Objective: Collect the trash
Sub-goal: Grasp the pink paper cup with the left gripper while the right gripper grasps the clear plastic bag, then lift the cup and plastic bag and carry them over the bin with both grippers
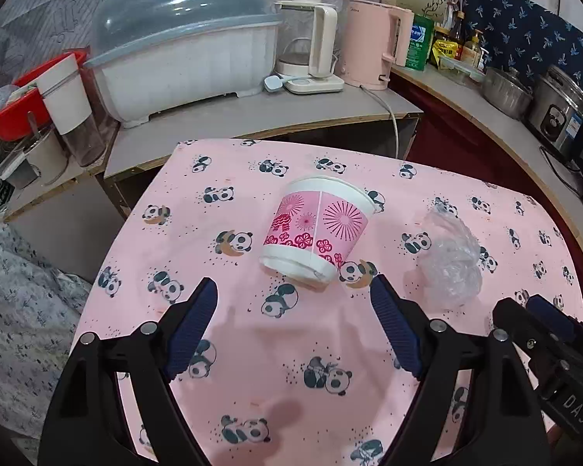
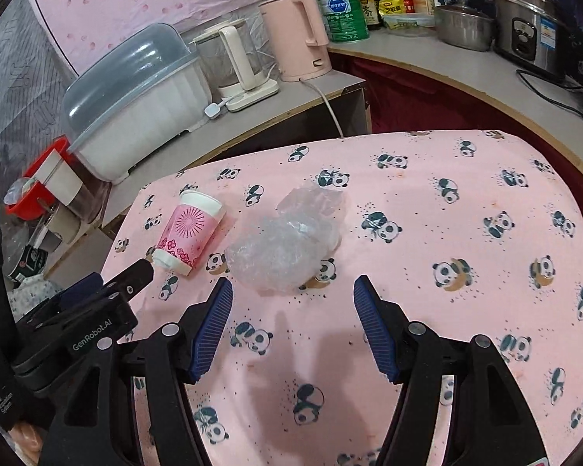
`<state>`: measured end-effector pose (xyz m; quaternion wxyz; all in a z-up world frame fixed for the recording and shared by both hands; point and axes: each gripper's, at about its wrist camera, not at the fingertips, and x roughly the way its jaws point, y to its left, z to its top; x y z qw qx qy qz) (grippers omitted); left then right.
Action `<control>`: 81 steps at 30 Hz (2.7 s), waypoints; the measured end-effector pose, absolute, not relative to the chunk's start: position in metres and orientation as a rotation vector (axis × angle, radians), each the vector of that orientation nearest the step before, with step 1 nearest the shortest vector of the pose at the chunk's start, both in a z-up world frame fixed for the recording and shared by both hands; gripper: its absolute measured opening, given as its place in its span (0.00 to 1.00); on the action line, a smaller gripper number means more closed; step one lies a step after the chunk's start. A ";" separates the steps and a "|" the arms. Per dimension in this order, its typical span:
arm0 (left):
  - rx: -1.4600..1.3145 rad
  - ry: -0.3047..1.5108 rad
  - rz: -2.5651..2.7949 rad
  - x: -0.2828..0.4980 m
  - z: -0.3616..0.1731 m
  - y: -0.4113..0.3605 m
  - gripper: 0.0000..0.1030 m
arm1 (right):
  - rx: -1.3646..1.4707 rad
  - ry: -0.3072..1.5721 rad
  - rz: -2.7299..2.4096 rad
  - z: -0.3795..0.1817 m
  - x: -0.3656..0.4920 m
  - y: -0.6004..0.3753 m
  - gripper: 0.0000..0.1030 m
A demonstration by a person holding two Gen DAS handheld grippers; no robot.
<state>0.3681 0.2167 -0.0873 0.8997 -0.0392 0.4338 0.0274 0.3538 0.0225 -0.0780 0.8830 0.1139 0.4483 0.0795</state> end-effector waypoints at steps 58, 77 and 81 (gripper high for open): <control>-0.031 0.974 -0.114 0.380 -0.092 0.132 0.42 | 0.408 0.886 0.099 -0.074 0.329 -0.051 0.17; 0.016 0.894 -0.281 0.271 -0.024 0.034 0.35 | 0.464 0.738 -0.013 -0.004 0.223 -0.138 0.18; 0.038 0.878 -0.325 0.250 -0.013 0.006 0.35 | 0.485 0.707 -0.052 0.004 0.197 -0.164 0.18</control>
